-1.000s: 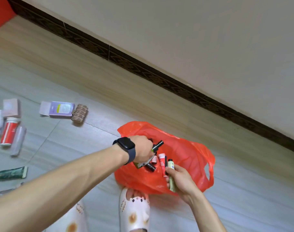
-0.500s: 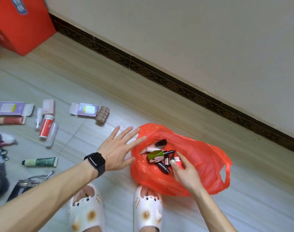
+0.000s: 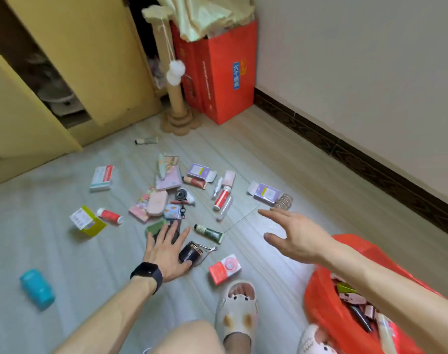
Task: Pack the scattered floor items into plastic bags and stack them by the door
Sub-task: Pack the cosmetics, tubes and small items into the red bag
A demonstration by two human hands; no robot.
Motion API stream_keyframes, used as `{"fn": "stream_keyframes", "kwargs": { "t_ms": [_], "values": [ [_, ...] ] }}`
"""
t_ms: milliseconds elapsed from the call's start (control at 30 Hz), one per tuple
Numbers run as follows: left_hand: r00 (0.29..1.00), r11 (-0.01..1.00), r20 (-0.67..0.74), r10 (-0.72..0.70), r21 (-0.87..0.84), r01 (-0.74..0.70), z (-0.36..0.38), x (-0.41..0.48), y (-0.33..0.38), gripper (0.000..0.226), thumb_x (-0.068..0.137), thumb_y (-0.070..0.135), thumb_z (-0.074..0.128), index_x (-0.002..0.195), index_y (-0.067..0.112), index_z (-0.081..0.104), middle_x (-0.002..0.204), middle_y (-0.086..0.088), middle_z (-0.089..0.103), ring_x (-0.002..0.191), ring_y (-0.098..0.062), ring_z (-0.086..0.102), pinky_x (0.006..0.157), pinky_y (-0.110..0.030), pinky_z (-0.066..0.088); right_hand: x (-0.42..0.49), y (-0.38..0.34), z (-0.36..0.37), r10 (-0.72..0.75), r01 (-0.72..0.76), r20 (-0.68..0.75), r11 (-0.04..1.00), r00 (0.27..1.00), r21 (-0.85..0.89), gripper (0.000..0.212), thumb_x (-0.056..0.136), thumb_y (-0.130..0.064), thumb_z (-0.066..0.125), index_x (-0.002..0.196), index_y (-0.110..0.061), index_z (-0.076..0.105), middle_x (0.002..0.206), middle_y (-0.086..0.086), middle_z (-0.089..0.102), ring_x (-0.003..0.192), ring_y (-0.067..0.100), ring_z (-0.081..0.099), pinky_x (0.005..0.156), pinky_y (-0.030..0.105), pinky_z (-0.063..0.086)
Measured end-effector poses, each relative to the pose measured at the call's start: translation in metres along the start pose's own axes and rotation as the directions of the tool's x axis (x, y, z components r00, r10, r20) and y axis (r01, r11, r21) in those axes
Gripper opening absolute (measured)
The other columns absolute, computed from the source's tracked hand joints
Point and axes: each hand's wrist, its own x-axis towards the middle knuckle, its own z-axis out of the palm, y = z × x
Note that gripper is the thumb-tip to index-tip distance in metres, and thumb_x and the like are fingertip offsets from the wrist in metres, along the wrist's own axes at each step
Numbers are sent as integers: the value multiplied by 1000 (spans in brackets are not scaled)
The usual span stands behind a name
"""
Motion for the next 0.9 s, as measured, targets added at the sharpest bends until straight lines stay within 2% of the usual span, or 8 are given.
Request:
{"fn": "stream_keyframes", "kwargs": {
  "t_ms": [100,200,400,500,600,667,800,900],
  "values": [
    [997,998,40,-60,-27,61,9,-8,-12,93,82,69,45,154,40,-7,164,-3,-11,150,-28,-5,115,-59,1,32,-30,7,-88,105,104,980,991,-168,63,93,-48,49,151,-42,24,159,1,30,144,26,29,112,44,35],
    [993,991,72,-95,-85,101,20,-4,-12,92,82,67,47,153,42,-6,164,-2,-10,150,-29,-5,116,-58,2,55,-52,20,-148,182,137,943,979,-278,61,96,-45,46,151,-43,21,162,2,20,146,27,22,113,43,33],
    [981,979,143,-128,-138,148,63,22,-2,95,81,61,55,154,43,-2,164,-2,-1,150,-27,5,116,-51,12,79,-54,111,-133,196,201,921,970,-336,65,96,-35,50,152,-39,18,165,8,0,150,31,1,120,48,12],
    [989,980,103,-104,-157,119,81,45,4,95,76,58,60,155,35,12,159,-9,25,141,-31,29,110,-47,30,82,-39,169,-85,211,346,915,934,-345,77,93,-32,55,154,-39,8,164,7,-10,150,32,-9,119,53,3],
    [994,979,30,-102,-176,106,104,60,8,86,72,52,69,147,23,41,136,-9,55,113,-38,50,89,-48,49,86,-33,210,-52,185,385,930,922,-319,78,95,-34,53,153,-42,3,164,8,-9,150,31,-12,117,56,-2],
    [994,981,12,-107,-163,108,114,62,14,84,73,48,74,146,20,44,131,-9,57,108,-40,50,86,-50,49,88,-31,225,-37,158,361,937,932,-312,73,97,-34,49,153,-42,2,163,12,2,150,32,-6,116,58,2],
    [998,990,37,-52,-128,56,116,67,16,82,73,47,77,143,19,45,114,-13,61,100,-40,55,79,-49,49,99,-29,225,-42,132,315,953,948,-272,65,99,-24,45,151,-43,11,144,13,33,133,33,28,102,49,31],
    [992,988,101,-71,-133,84,102,66,12,74,88,52,58,150,27,27,127,-11,52,114,-34,50,93,-44,41,101,-23,206,-16,88,300,970,954,-227,61,102,-22,36,151,-48,10,134,12,41,119,34,39,86,44,43]
  ]
}}
